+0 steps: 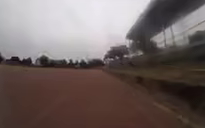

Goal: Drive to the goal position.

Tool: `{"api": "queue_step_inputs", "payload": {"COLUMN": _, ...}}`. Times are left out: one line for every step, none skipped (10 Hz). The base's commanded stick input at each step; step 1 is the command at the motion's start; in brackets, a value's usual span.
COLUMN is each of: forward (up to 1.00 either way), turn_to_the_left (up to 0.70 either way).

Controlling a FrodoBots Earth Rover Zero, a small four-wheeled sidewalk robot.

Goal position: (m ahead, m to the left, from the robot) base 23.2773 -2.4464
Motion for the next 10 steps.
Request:
{"api": "queue_step_inputs", "payload": {"forward": 1.0, "turn_to_the_left": 0.0}}
{"api": "queue_step_inputs", "payload": {"forward": 1.0, "turn_to_the_left": 0.0}}
{"api": "queue_step_inputs", "payload": {"forward": 1.0, "turn_to_the_left": 0.0}}
{"api": "queue_step_inputs", "payload": {"forward": 1.0, "turn_to_the_left": 0.0}}
{"api": "queue_step_inputs", "payload": {"forward": 1.0, "turn_to_the_left": 0.0}}
{"api": "queue_step_inputs", "payload": {"forward": 1.0, "turn_to_the_left": 0.0}}
{"api": "queue_step_inputs", "payload": {"forward": 1.0, "turn_to_the_left": 0.0}}
{"api": "queue_step_inputs", "payload": {"forward": 1.0, "turn_to_the_left": 0.0}}
{"api": "queue_step_inputs", "payload": {"forward": 1.0, "turn_to_the_left": 0.0}}
{"api": "queue_step_inputs", "payload": {"forward": 1.0, "turn_to_the_left": -0.07}}
